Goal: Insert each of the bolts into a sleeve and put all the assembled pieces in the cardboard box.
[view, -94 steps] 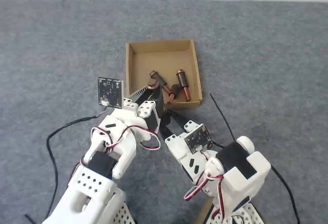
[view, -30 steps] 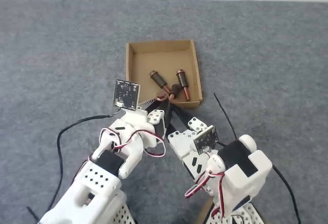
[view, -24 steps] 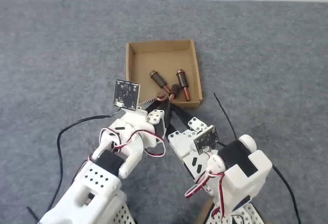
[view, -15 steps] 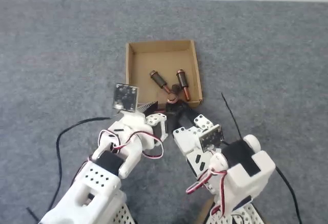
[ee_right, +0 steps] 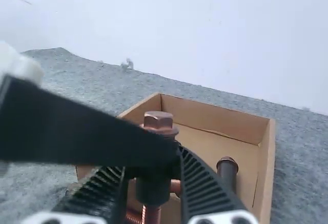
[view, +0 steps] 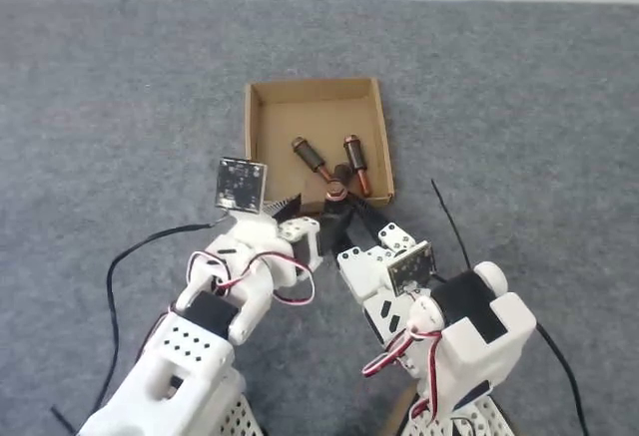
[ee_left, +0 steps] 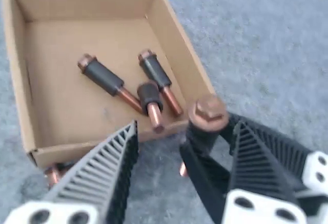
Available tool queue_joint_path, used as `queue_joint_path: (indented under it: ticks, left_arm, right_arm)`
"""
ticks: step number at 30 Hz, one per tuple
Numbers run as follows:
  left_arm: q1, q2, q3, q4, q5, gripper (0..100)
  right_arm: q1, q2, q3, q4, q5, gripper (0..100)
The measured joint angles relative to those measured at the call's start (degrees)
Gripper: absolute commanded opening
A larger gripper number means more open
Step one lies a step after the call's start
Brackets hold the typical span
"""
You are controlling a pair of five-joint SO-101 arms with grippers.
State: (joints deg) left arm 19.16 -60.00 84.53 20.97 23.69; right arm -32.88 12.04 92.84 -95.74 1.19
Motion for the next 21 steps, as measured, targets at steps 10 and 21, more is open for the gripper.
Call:
queue_joint_path:
  ticks: [10, 21]
  left_arm:
    - [-0.88, 0.0, -4.31, 0.0, 2.9, 28]
    - [-6.42, 0.0, -5.63, -1.14, 4.75, 19]
  right_arm:
    - [0.0, 0.0, 0.0, 0.0, 0.0, 0.6]
    - [0.0, 0.0, -0.62, 2.2, 0.0, 0.6]
